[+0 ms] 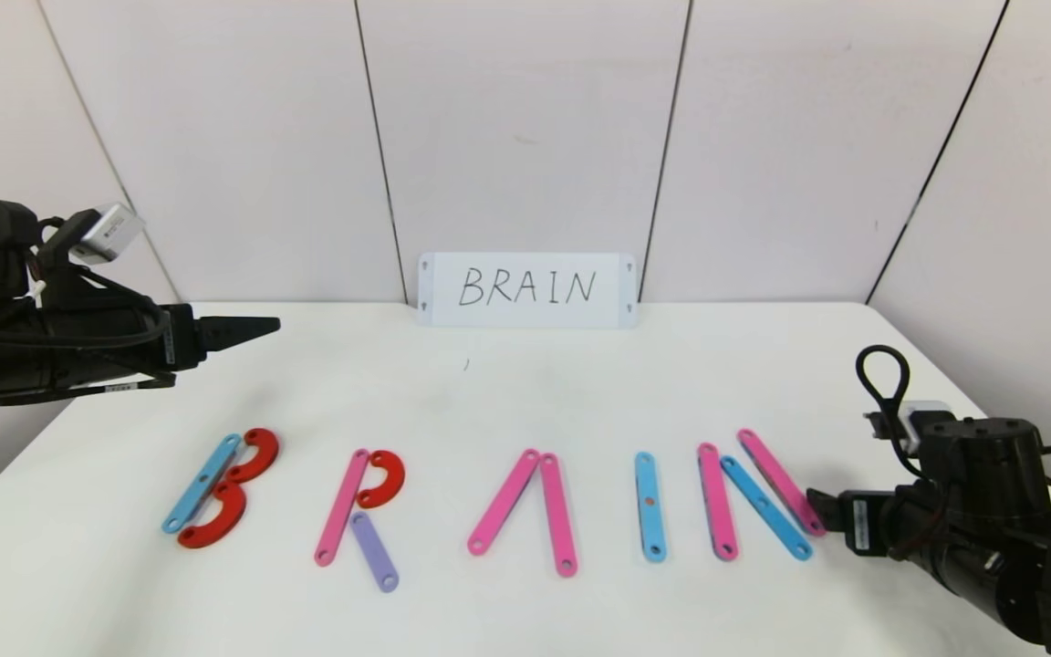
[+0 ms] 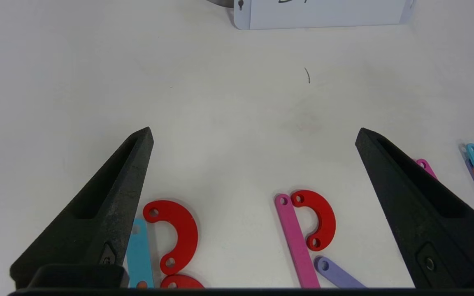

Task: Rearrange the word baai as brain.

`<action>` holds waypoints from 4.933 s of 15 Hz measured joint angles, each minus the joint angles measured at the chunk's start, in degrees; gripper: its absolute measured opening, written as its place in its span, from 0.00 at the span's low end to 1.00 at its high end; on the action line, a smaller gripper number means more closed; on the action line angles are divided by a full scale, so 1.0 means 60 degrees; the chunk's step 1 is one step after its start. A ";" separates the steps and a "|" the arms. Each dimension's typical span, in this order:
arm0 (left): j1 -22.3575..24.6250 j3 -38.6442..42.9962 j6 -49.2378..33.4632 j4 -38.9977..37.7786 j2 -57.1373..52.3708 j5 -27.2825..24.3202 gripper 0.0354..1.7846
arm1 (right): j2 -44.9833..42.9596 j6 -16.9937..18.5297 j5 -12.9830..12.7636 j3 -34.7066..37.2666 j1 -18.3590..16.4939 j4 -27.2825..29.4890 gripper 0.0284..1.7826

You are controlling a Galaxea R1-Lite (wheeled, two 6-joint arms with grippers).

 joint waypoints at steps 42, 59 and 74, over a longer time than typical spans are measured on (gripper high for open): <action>0.0030 -0.0045 0.0028 -0.0142 0.0284 0.0014 0.97 | 0.1701 0.0047 -0.0179 -0.2946 0.0514 0.0764 0.97; 0.0041 -0.0008 0.0037 -0.0205 0.0284 0.0012 0.97 | 0.1355 0.0055 -0.0280 -0.2698 0.0841 0.0760 0.97; 0.0087 -0.0033 0.0028 -0.0215 0.0284 0.0000 0.97 | 0.1875 0.0124 -0.0276 -0.2767 0.0780 0.0640 0.97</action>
